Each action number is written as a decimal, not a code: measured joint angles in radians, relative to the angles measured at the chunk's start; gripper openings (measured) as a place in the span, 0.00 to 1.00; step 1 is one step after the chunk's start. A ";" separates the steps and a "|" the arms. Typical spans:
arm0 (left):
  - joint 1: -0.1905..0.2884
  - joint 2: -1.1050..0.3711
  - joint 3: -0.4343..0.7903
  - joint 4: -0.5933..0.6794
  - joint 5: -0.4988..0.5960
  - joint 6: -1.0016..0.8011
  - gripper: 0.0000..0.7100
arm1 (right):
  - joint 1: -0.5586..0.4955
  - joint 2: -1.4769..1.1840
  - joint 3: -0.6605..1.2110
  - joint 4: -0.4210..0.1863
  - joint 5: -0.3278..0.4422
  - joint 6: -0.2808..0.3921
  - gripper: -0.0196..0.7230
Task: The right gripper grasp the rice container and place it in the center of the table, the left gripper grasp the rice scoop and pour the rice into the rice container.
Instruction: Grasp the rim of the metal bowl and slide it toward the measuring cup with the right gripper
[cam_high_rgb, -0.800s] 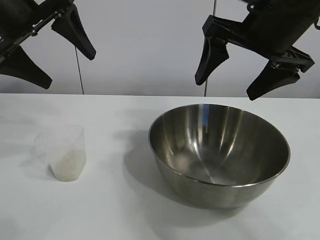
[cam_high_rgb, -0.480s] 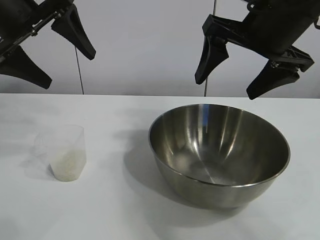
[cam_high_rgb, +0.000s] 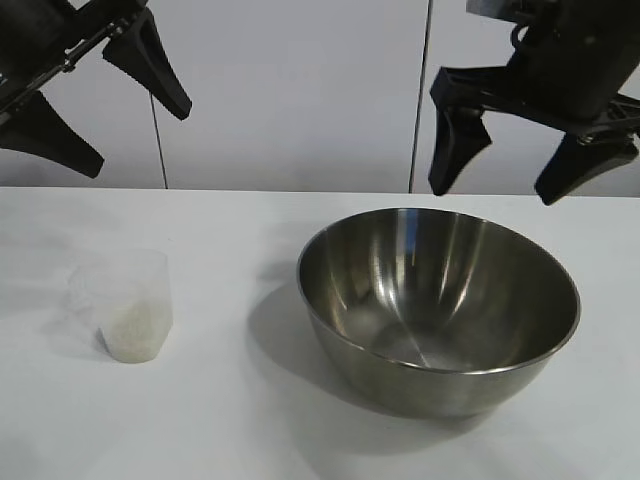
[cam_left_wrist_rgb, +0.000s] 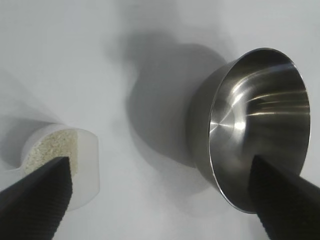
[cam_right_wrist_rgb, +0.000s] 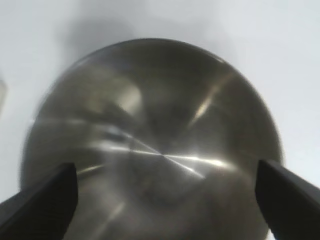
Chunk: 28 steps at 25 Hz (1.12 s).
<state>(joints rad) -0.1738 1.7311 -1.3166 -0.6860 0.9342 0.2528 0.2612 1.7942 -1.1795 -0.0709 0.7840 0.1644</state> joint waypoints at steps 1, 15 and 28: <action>0.000 0.000 0.000 0.000 0.000 0.000 0.97 | -0.010 0.024 0.000 0.008 -0.008 0.000 0.92; 0.000 0.000 0.000 0.000 0.000 0.000 0.97 | -0.038 0.143 0.000 0.147 -0.079 -0.058 0.40; 0.000 0.000 0.000 0.000 0.000 0.000 0.97 | -0.040 0.143 -0.003 0.223 -0.075 -0.118 0.05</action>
<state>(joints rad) -0.1738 1.7311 -1.3166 -0.6860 0.9342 0.2528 0.2209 1.9368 -1.1824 0.1524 0.7086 0.0463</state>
